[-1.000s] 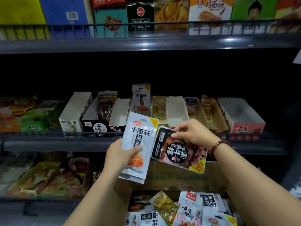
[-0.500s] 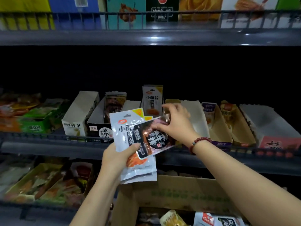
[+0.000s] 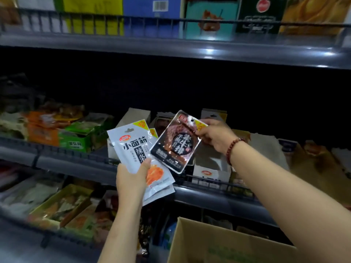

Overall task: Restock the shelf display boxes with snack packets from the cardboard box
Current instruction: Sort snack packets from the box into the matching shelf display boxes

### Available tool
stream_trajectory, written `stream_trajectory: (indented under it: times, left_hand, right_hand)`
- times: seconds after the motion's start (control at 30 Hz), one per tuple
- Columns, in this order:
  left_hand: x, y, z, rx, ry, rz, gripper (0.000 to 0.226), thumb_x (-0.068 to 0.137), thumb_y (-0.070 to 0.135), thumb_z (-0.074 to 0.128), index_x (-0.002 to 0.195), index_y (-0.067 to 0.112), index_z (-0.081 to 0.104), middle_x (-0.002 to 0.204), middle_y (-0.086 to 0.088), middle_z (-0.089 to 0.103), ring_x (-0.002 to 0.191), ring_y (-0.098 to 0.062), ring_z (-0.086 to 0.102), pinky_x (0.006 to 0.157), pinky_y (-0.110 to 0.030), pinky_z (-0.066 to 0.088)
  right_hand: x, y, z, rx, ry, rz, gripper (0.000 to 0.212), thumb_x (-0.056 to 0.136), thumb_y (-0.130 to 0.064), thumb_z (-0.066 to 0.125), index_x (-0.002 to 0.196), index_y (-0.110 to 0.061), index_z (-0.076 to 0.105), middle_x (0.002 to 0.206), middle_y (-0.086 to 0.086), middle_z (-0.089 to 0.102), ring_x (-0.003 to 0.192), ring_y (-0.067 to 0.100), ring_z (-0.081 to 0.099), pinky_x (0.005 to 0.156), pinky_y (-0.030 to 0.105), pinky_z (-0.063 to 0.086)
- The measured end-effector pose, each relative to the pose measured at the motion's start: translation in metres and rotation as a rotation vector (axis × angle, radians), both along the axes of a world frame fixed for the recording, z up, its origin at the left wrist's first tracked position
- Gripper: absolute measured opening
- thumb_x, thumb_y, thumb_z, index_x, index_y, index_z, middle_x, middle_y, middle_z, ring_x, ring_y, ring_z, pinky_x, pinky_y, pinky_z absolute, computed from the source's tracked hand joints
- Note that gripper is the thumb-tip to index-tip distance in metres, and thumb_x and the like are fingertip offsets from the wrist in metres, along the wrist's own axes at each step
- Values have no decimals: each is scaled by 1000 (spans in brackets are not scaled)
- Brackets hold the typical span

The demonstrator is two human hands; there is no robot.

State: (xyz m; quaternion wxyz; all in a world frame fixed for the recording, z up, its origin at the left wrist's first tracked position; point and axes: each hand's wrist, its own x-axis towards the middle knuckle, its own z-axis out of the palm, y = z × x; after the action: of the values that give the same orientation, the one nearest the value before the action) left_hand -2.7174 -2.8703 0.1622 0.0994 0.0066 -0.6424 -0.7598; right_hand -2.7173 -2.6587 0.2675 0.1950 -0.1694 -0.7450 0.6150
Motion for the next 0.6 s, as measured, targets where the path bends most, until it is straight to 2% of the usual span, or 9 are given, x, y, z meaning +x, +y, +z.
stream_trajectory:
  times: [0.1,0.2,0.3,0.37,0.4,0.47,0.53,0.6]
  left_hand:
    - [-10,-9,0,43,-59,13,29,87,21,68,111,11,58,102,-6,68,93,-25,65,83,-41,53]
    - [-17,-11,4,50,-76,-13,27,83,15,66,108,11,57,99,-7,68,91,-27,66,85,-44,55]
    - [-22,-16,7,8,-50,-80,37,74,27,68,108,17,62,100,-3,72,90,-24,69,84,-48,56]
    - [-24,-21,4,-7,-23,-83,31,78,26,74,107,19,62,99,0,71,90,-22,68,84,-47,56]
    - [-25,-23,3,-3,-7,-75,28,81,23,75,106,19,63,99,0,71,91,-22,68,83,-45,55]
    - [-25,-27,0,20,31,-43,21,83,21,75,101,19,65,96,1,71,89,-20,68,80,-41,55]
    - [-25,-29,-1,20,61,10,15,83,22,75,93,21,65,91,3,70,86,-17,67,76,-38,55]
    - [-23,-29,-1,31,66,30,14,82,22,75,90,26,64,90,5,70,84,-14,67,75,-36,55]
  right_hand:
    - [-32,-6,4,4,10,-133,27,76,2,71,67,-14,51,62,1,52,53,12,47,44,23,36]
    - [-57,-14,5,-18,76,-194,29,77,1,71,62,-14,51,62,3,54,47,10,49,41,19,39]
    - [-75,-23,7,46,157,-267,28,79,-2,71,64,-19,54,83,8,61,74,20,58,66,28,49]
    - [-86,-24,12,112,191,-275,14,83,-6,68,74,-13,60,91,8,59,87,23,59,78,34,51]
    - [-89,-24,17,144,195,-256,3,86,-8,65,88,-9,64,95,7,58,90,23,58,83,36,52]
    - [-97,-20,25,186,170,-202,29,90,-9,59,119,-3,59,104,6,54,94,19,54,90,36,51]
    - [-102,-22,29,268,197,-269,34,91,-15,59,123,-4,59,112,11,60,98,19,57,85,33,50]
    - [-106,-28,25,357,184,-335,30,90,-23,61,117,-9,64,114,12,65,102,25,61,75,29,46]
